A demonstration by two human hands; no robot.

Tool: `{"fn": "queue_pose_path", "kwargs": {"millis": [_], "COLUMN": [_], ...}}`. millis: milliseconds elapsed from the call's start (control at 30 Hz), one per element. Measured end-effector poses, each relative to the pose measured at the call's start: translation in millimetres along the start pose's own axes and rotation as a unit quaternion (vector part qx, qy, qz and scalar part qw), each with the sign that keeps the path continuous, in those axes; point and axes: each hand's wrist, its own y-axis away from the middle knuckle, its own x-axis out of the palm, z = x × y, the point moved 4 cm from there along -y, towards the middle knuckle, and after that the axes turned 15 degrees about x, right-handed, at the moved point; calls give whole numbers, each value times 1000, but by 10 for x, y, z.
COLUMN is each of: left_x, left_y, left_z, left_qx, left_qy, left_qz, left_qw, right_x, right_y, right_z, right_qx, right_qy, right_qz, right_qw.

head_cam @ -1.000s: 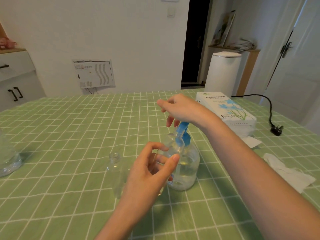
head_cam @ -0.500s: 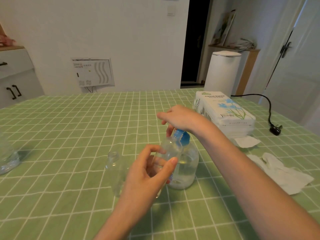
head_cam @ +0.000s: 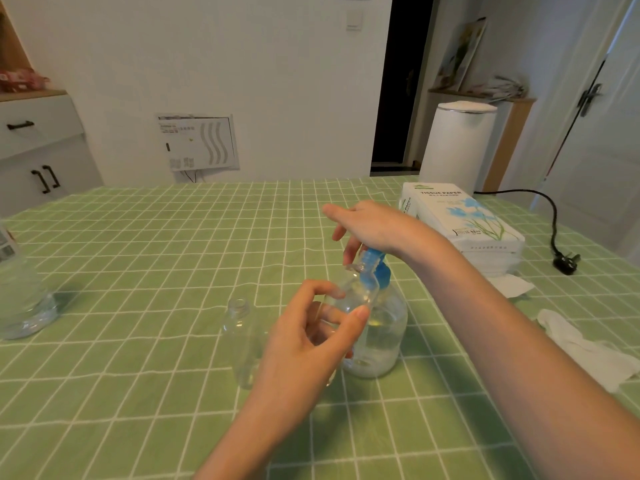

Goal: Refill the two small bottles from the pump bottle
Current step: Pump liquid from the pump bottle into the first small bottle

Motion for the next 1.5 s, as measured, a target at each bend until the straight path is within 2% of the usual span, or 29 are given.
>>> {"fn": "queue_pose_path", "kwargs": {"millis": [267,567,1000,1267,1500], "left_x": [-9,-2,-23,-12,-2], "left_y": [51,10,49,7,35], "left_z": [71,-6,50,36,47], "left_qx": [-3,-11,-19,-13,-10], "left_qy": [-3,-10,-2,-3,5], "left_qz": [-1,-5,-2,-8,-2], "left_qw": [1000,1000,1000,1000,1000], "right_x": [114,-44,87,-69,11], "right_y": [-18,5,20,37,35], "right_z": [-69,49,-43,29,19], "right_qx": [11,-31,13,-11,7], "right_qy": [13,40,47,37,44], "right_qz": [-5,-46,-13,-73,-24], "right_qw": [1000,998,999,997,999]}}
